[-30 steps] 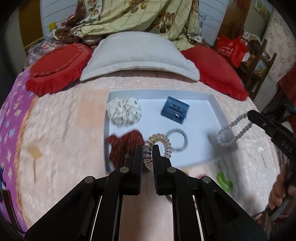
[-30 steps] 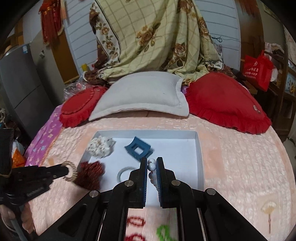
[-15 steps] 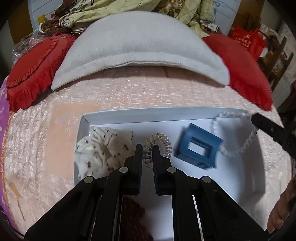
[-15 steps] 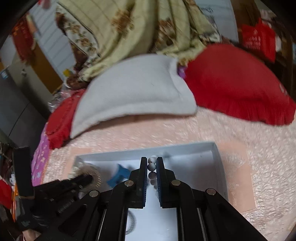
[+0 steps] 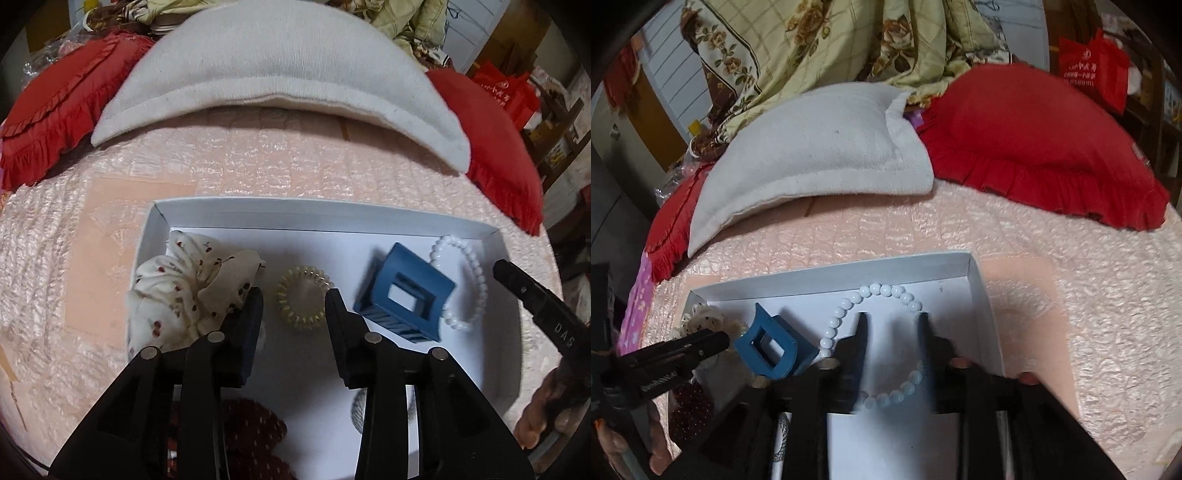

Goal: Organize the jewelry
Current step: 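Carry both items into the white tray and open both tools to release, then move the left tool toward the brown bead bracelet while the right tool approaches the green bead strand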

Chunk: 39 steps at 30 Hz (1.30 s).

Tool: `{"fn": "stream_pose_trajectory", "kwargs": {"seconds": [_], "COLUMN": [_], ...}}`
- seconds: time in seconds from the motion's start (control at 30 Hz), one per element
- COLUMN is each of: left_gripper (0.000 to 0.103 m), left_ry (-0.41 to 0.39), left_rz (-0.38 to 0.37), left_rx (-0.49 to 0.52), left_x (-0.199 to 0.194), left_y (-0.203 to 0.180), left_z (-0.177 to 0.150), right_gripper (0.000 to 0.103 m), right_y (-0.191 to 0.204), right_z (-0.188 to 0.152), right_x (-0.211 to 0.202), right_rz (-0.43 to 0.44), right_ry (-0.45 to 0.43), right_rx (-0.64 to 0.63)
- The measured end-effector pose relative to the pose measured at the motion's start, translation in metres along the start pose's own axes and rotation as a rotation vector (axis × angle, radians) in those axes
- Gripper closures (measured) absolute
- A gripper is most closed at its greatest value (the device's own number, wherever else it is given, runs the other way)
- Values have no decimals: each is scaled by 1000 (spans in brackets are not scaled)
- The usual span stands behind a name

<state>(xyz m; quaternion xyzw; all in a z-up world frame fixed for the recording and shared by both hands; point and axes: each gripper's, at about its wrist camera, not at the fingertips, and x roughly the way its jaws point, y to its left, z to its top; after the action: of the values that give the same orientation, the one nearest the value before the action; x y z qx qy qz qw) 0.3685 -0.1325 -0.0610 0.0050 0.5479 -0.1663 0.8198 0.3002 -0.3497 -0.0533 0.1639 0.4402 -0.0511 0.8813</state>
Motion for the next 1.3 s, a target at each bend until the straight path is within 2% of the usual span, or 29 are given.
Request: {"fn": "stream_pose_trajectory", "kwargs": {"seconds": [0.13,0.3,0.4,0.5,0.6,0.8,0.93,1.07,1.3], "left_gripper": [69,69,68,68,64,63,63,63,62], "left_ry": [-45,-153,-193,-244,-279,-297,-270,-265,-242], "left_rz": [19,124,156,199,227,223,203,223,205], "left_rx": [14,64,77,94,99,48,41,48,35], "left_x": [-38,-98,-129,-164,-185,-201,-203,-203,-193], "left_y": [-3,-16,-20,-25,-28,-25,-24,-24,-16], "left_z": [-12,-48,-77,-120,-156,-206,-230,-241,-245], "right_gripper": [69,69,67,66,65,64,64,64,64], "right_y": [3,18,26,30,35,45,46,52,48], "right_z": [-5,-32,-54,-82,-118,-180,-210,-225,-231], "right_x": [-25,-74,-102,-128,-151,-175,-183,-188,-183], "right_rz": [-10,-23,-10,13,5,-53,-39,-40,-34], "right_ry": [-28,-66,-78,-90,-102,-123,-123,-128,-120], "right_rx": [-20,-111,-139,-150,-180,-240,-233,-247,-231]}}
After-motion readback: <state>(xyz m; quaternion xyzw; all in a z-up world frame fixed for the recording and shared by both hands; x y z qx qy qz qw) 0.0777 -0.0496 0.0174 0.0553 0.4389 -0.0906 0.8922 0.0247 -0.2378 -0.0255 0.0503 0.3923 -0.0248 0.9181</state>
